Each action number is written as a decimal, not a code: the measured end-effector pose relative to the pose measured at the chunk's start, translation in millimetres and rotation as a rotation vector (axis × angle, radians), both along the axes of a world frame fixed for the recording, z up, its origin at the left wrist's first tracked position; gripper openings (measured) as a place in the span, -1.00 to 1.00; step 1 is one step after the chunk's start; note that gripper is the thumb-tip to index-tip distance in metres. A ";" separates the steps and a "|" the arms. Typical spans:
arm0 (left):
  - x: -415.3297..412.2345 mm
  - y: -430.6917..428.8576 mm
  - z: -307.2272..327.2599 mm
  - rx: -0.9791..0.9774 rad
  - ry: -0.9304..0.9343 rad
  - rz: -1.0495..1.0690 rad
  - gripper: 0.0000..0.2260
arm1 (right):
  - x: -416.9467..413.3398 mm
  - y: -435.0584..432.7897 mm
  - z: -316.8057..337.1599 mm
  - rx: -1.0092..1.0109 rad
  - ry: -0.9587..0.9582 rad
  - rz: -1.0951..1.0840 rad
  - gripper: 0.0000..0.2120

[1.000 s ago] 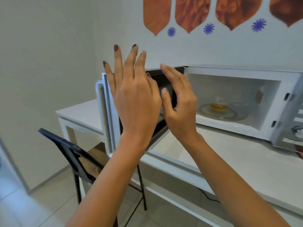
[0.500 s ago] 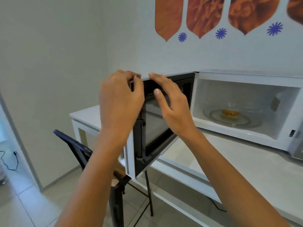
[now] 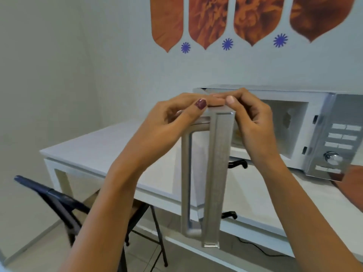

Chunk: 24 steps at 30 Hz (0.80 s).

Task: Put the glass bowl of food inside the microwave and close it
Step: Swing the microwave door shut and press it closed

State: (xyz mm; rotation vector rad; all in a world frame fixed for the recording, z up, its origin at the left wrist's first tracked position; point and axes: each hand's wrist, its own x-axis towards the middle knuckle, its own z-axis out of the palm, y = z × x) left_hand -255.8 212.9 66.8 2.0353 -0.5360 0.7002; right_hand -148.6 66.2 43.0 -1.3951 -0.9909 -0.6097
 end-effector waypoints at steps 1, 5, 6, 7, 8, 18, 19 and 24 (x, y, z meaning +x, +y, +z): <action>5.5 -5.4 -2.4 0.008 -0.020 -0.035 -0.71 | -0.9 -9.3 0.7 -0.005 0.022 -0.017 -0.82; 34.1 -31.4 -10.2 0.035 -0.093 -0.115 -0.68 | -11.1 -53.5 -0.5 0.048 0.124 -0.064 -0.77; 39.1 -36.3 -11.8 0.035 -0.102 -0.122 -0.67 | -14.3 -62.1 -2.4 0.064 0.150 -0.075 -0.77; 44.8 -43.0 -12.7 0.026 -0.101 -0.144 -0.67 | -17.0 -72.0 -4.9 0.079 0.167 -0.102 -0.77; 49.5 -49.3 -13.7 0.012 -0.090 -0.173 -0.66 | -20.2 -80.1 -7.8 0.094 0.170 -0.150 -0.78; 107.3 -101.8 -25.3 -0.013 -0.099 -0.233 -0.59 | -47.8 -107.3 -40.2 0.117 -0.233 -0.838 -0.91; 112.7 -107.5 -26.6 -0.022 -0.107 -0.232 -0.59 | -45.8 -105.2 -44.0 0.103 -0.236 -0.851 -0.92; 138.3 -132.8 -32.9 -0.027 -0.191 -0.227 -0.62 | -22.6 -101.6 -64.7 0.045 -0.150 -0.930 -0.89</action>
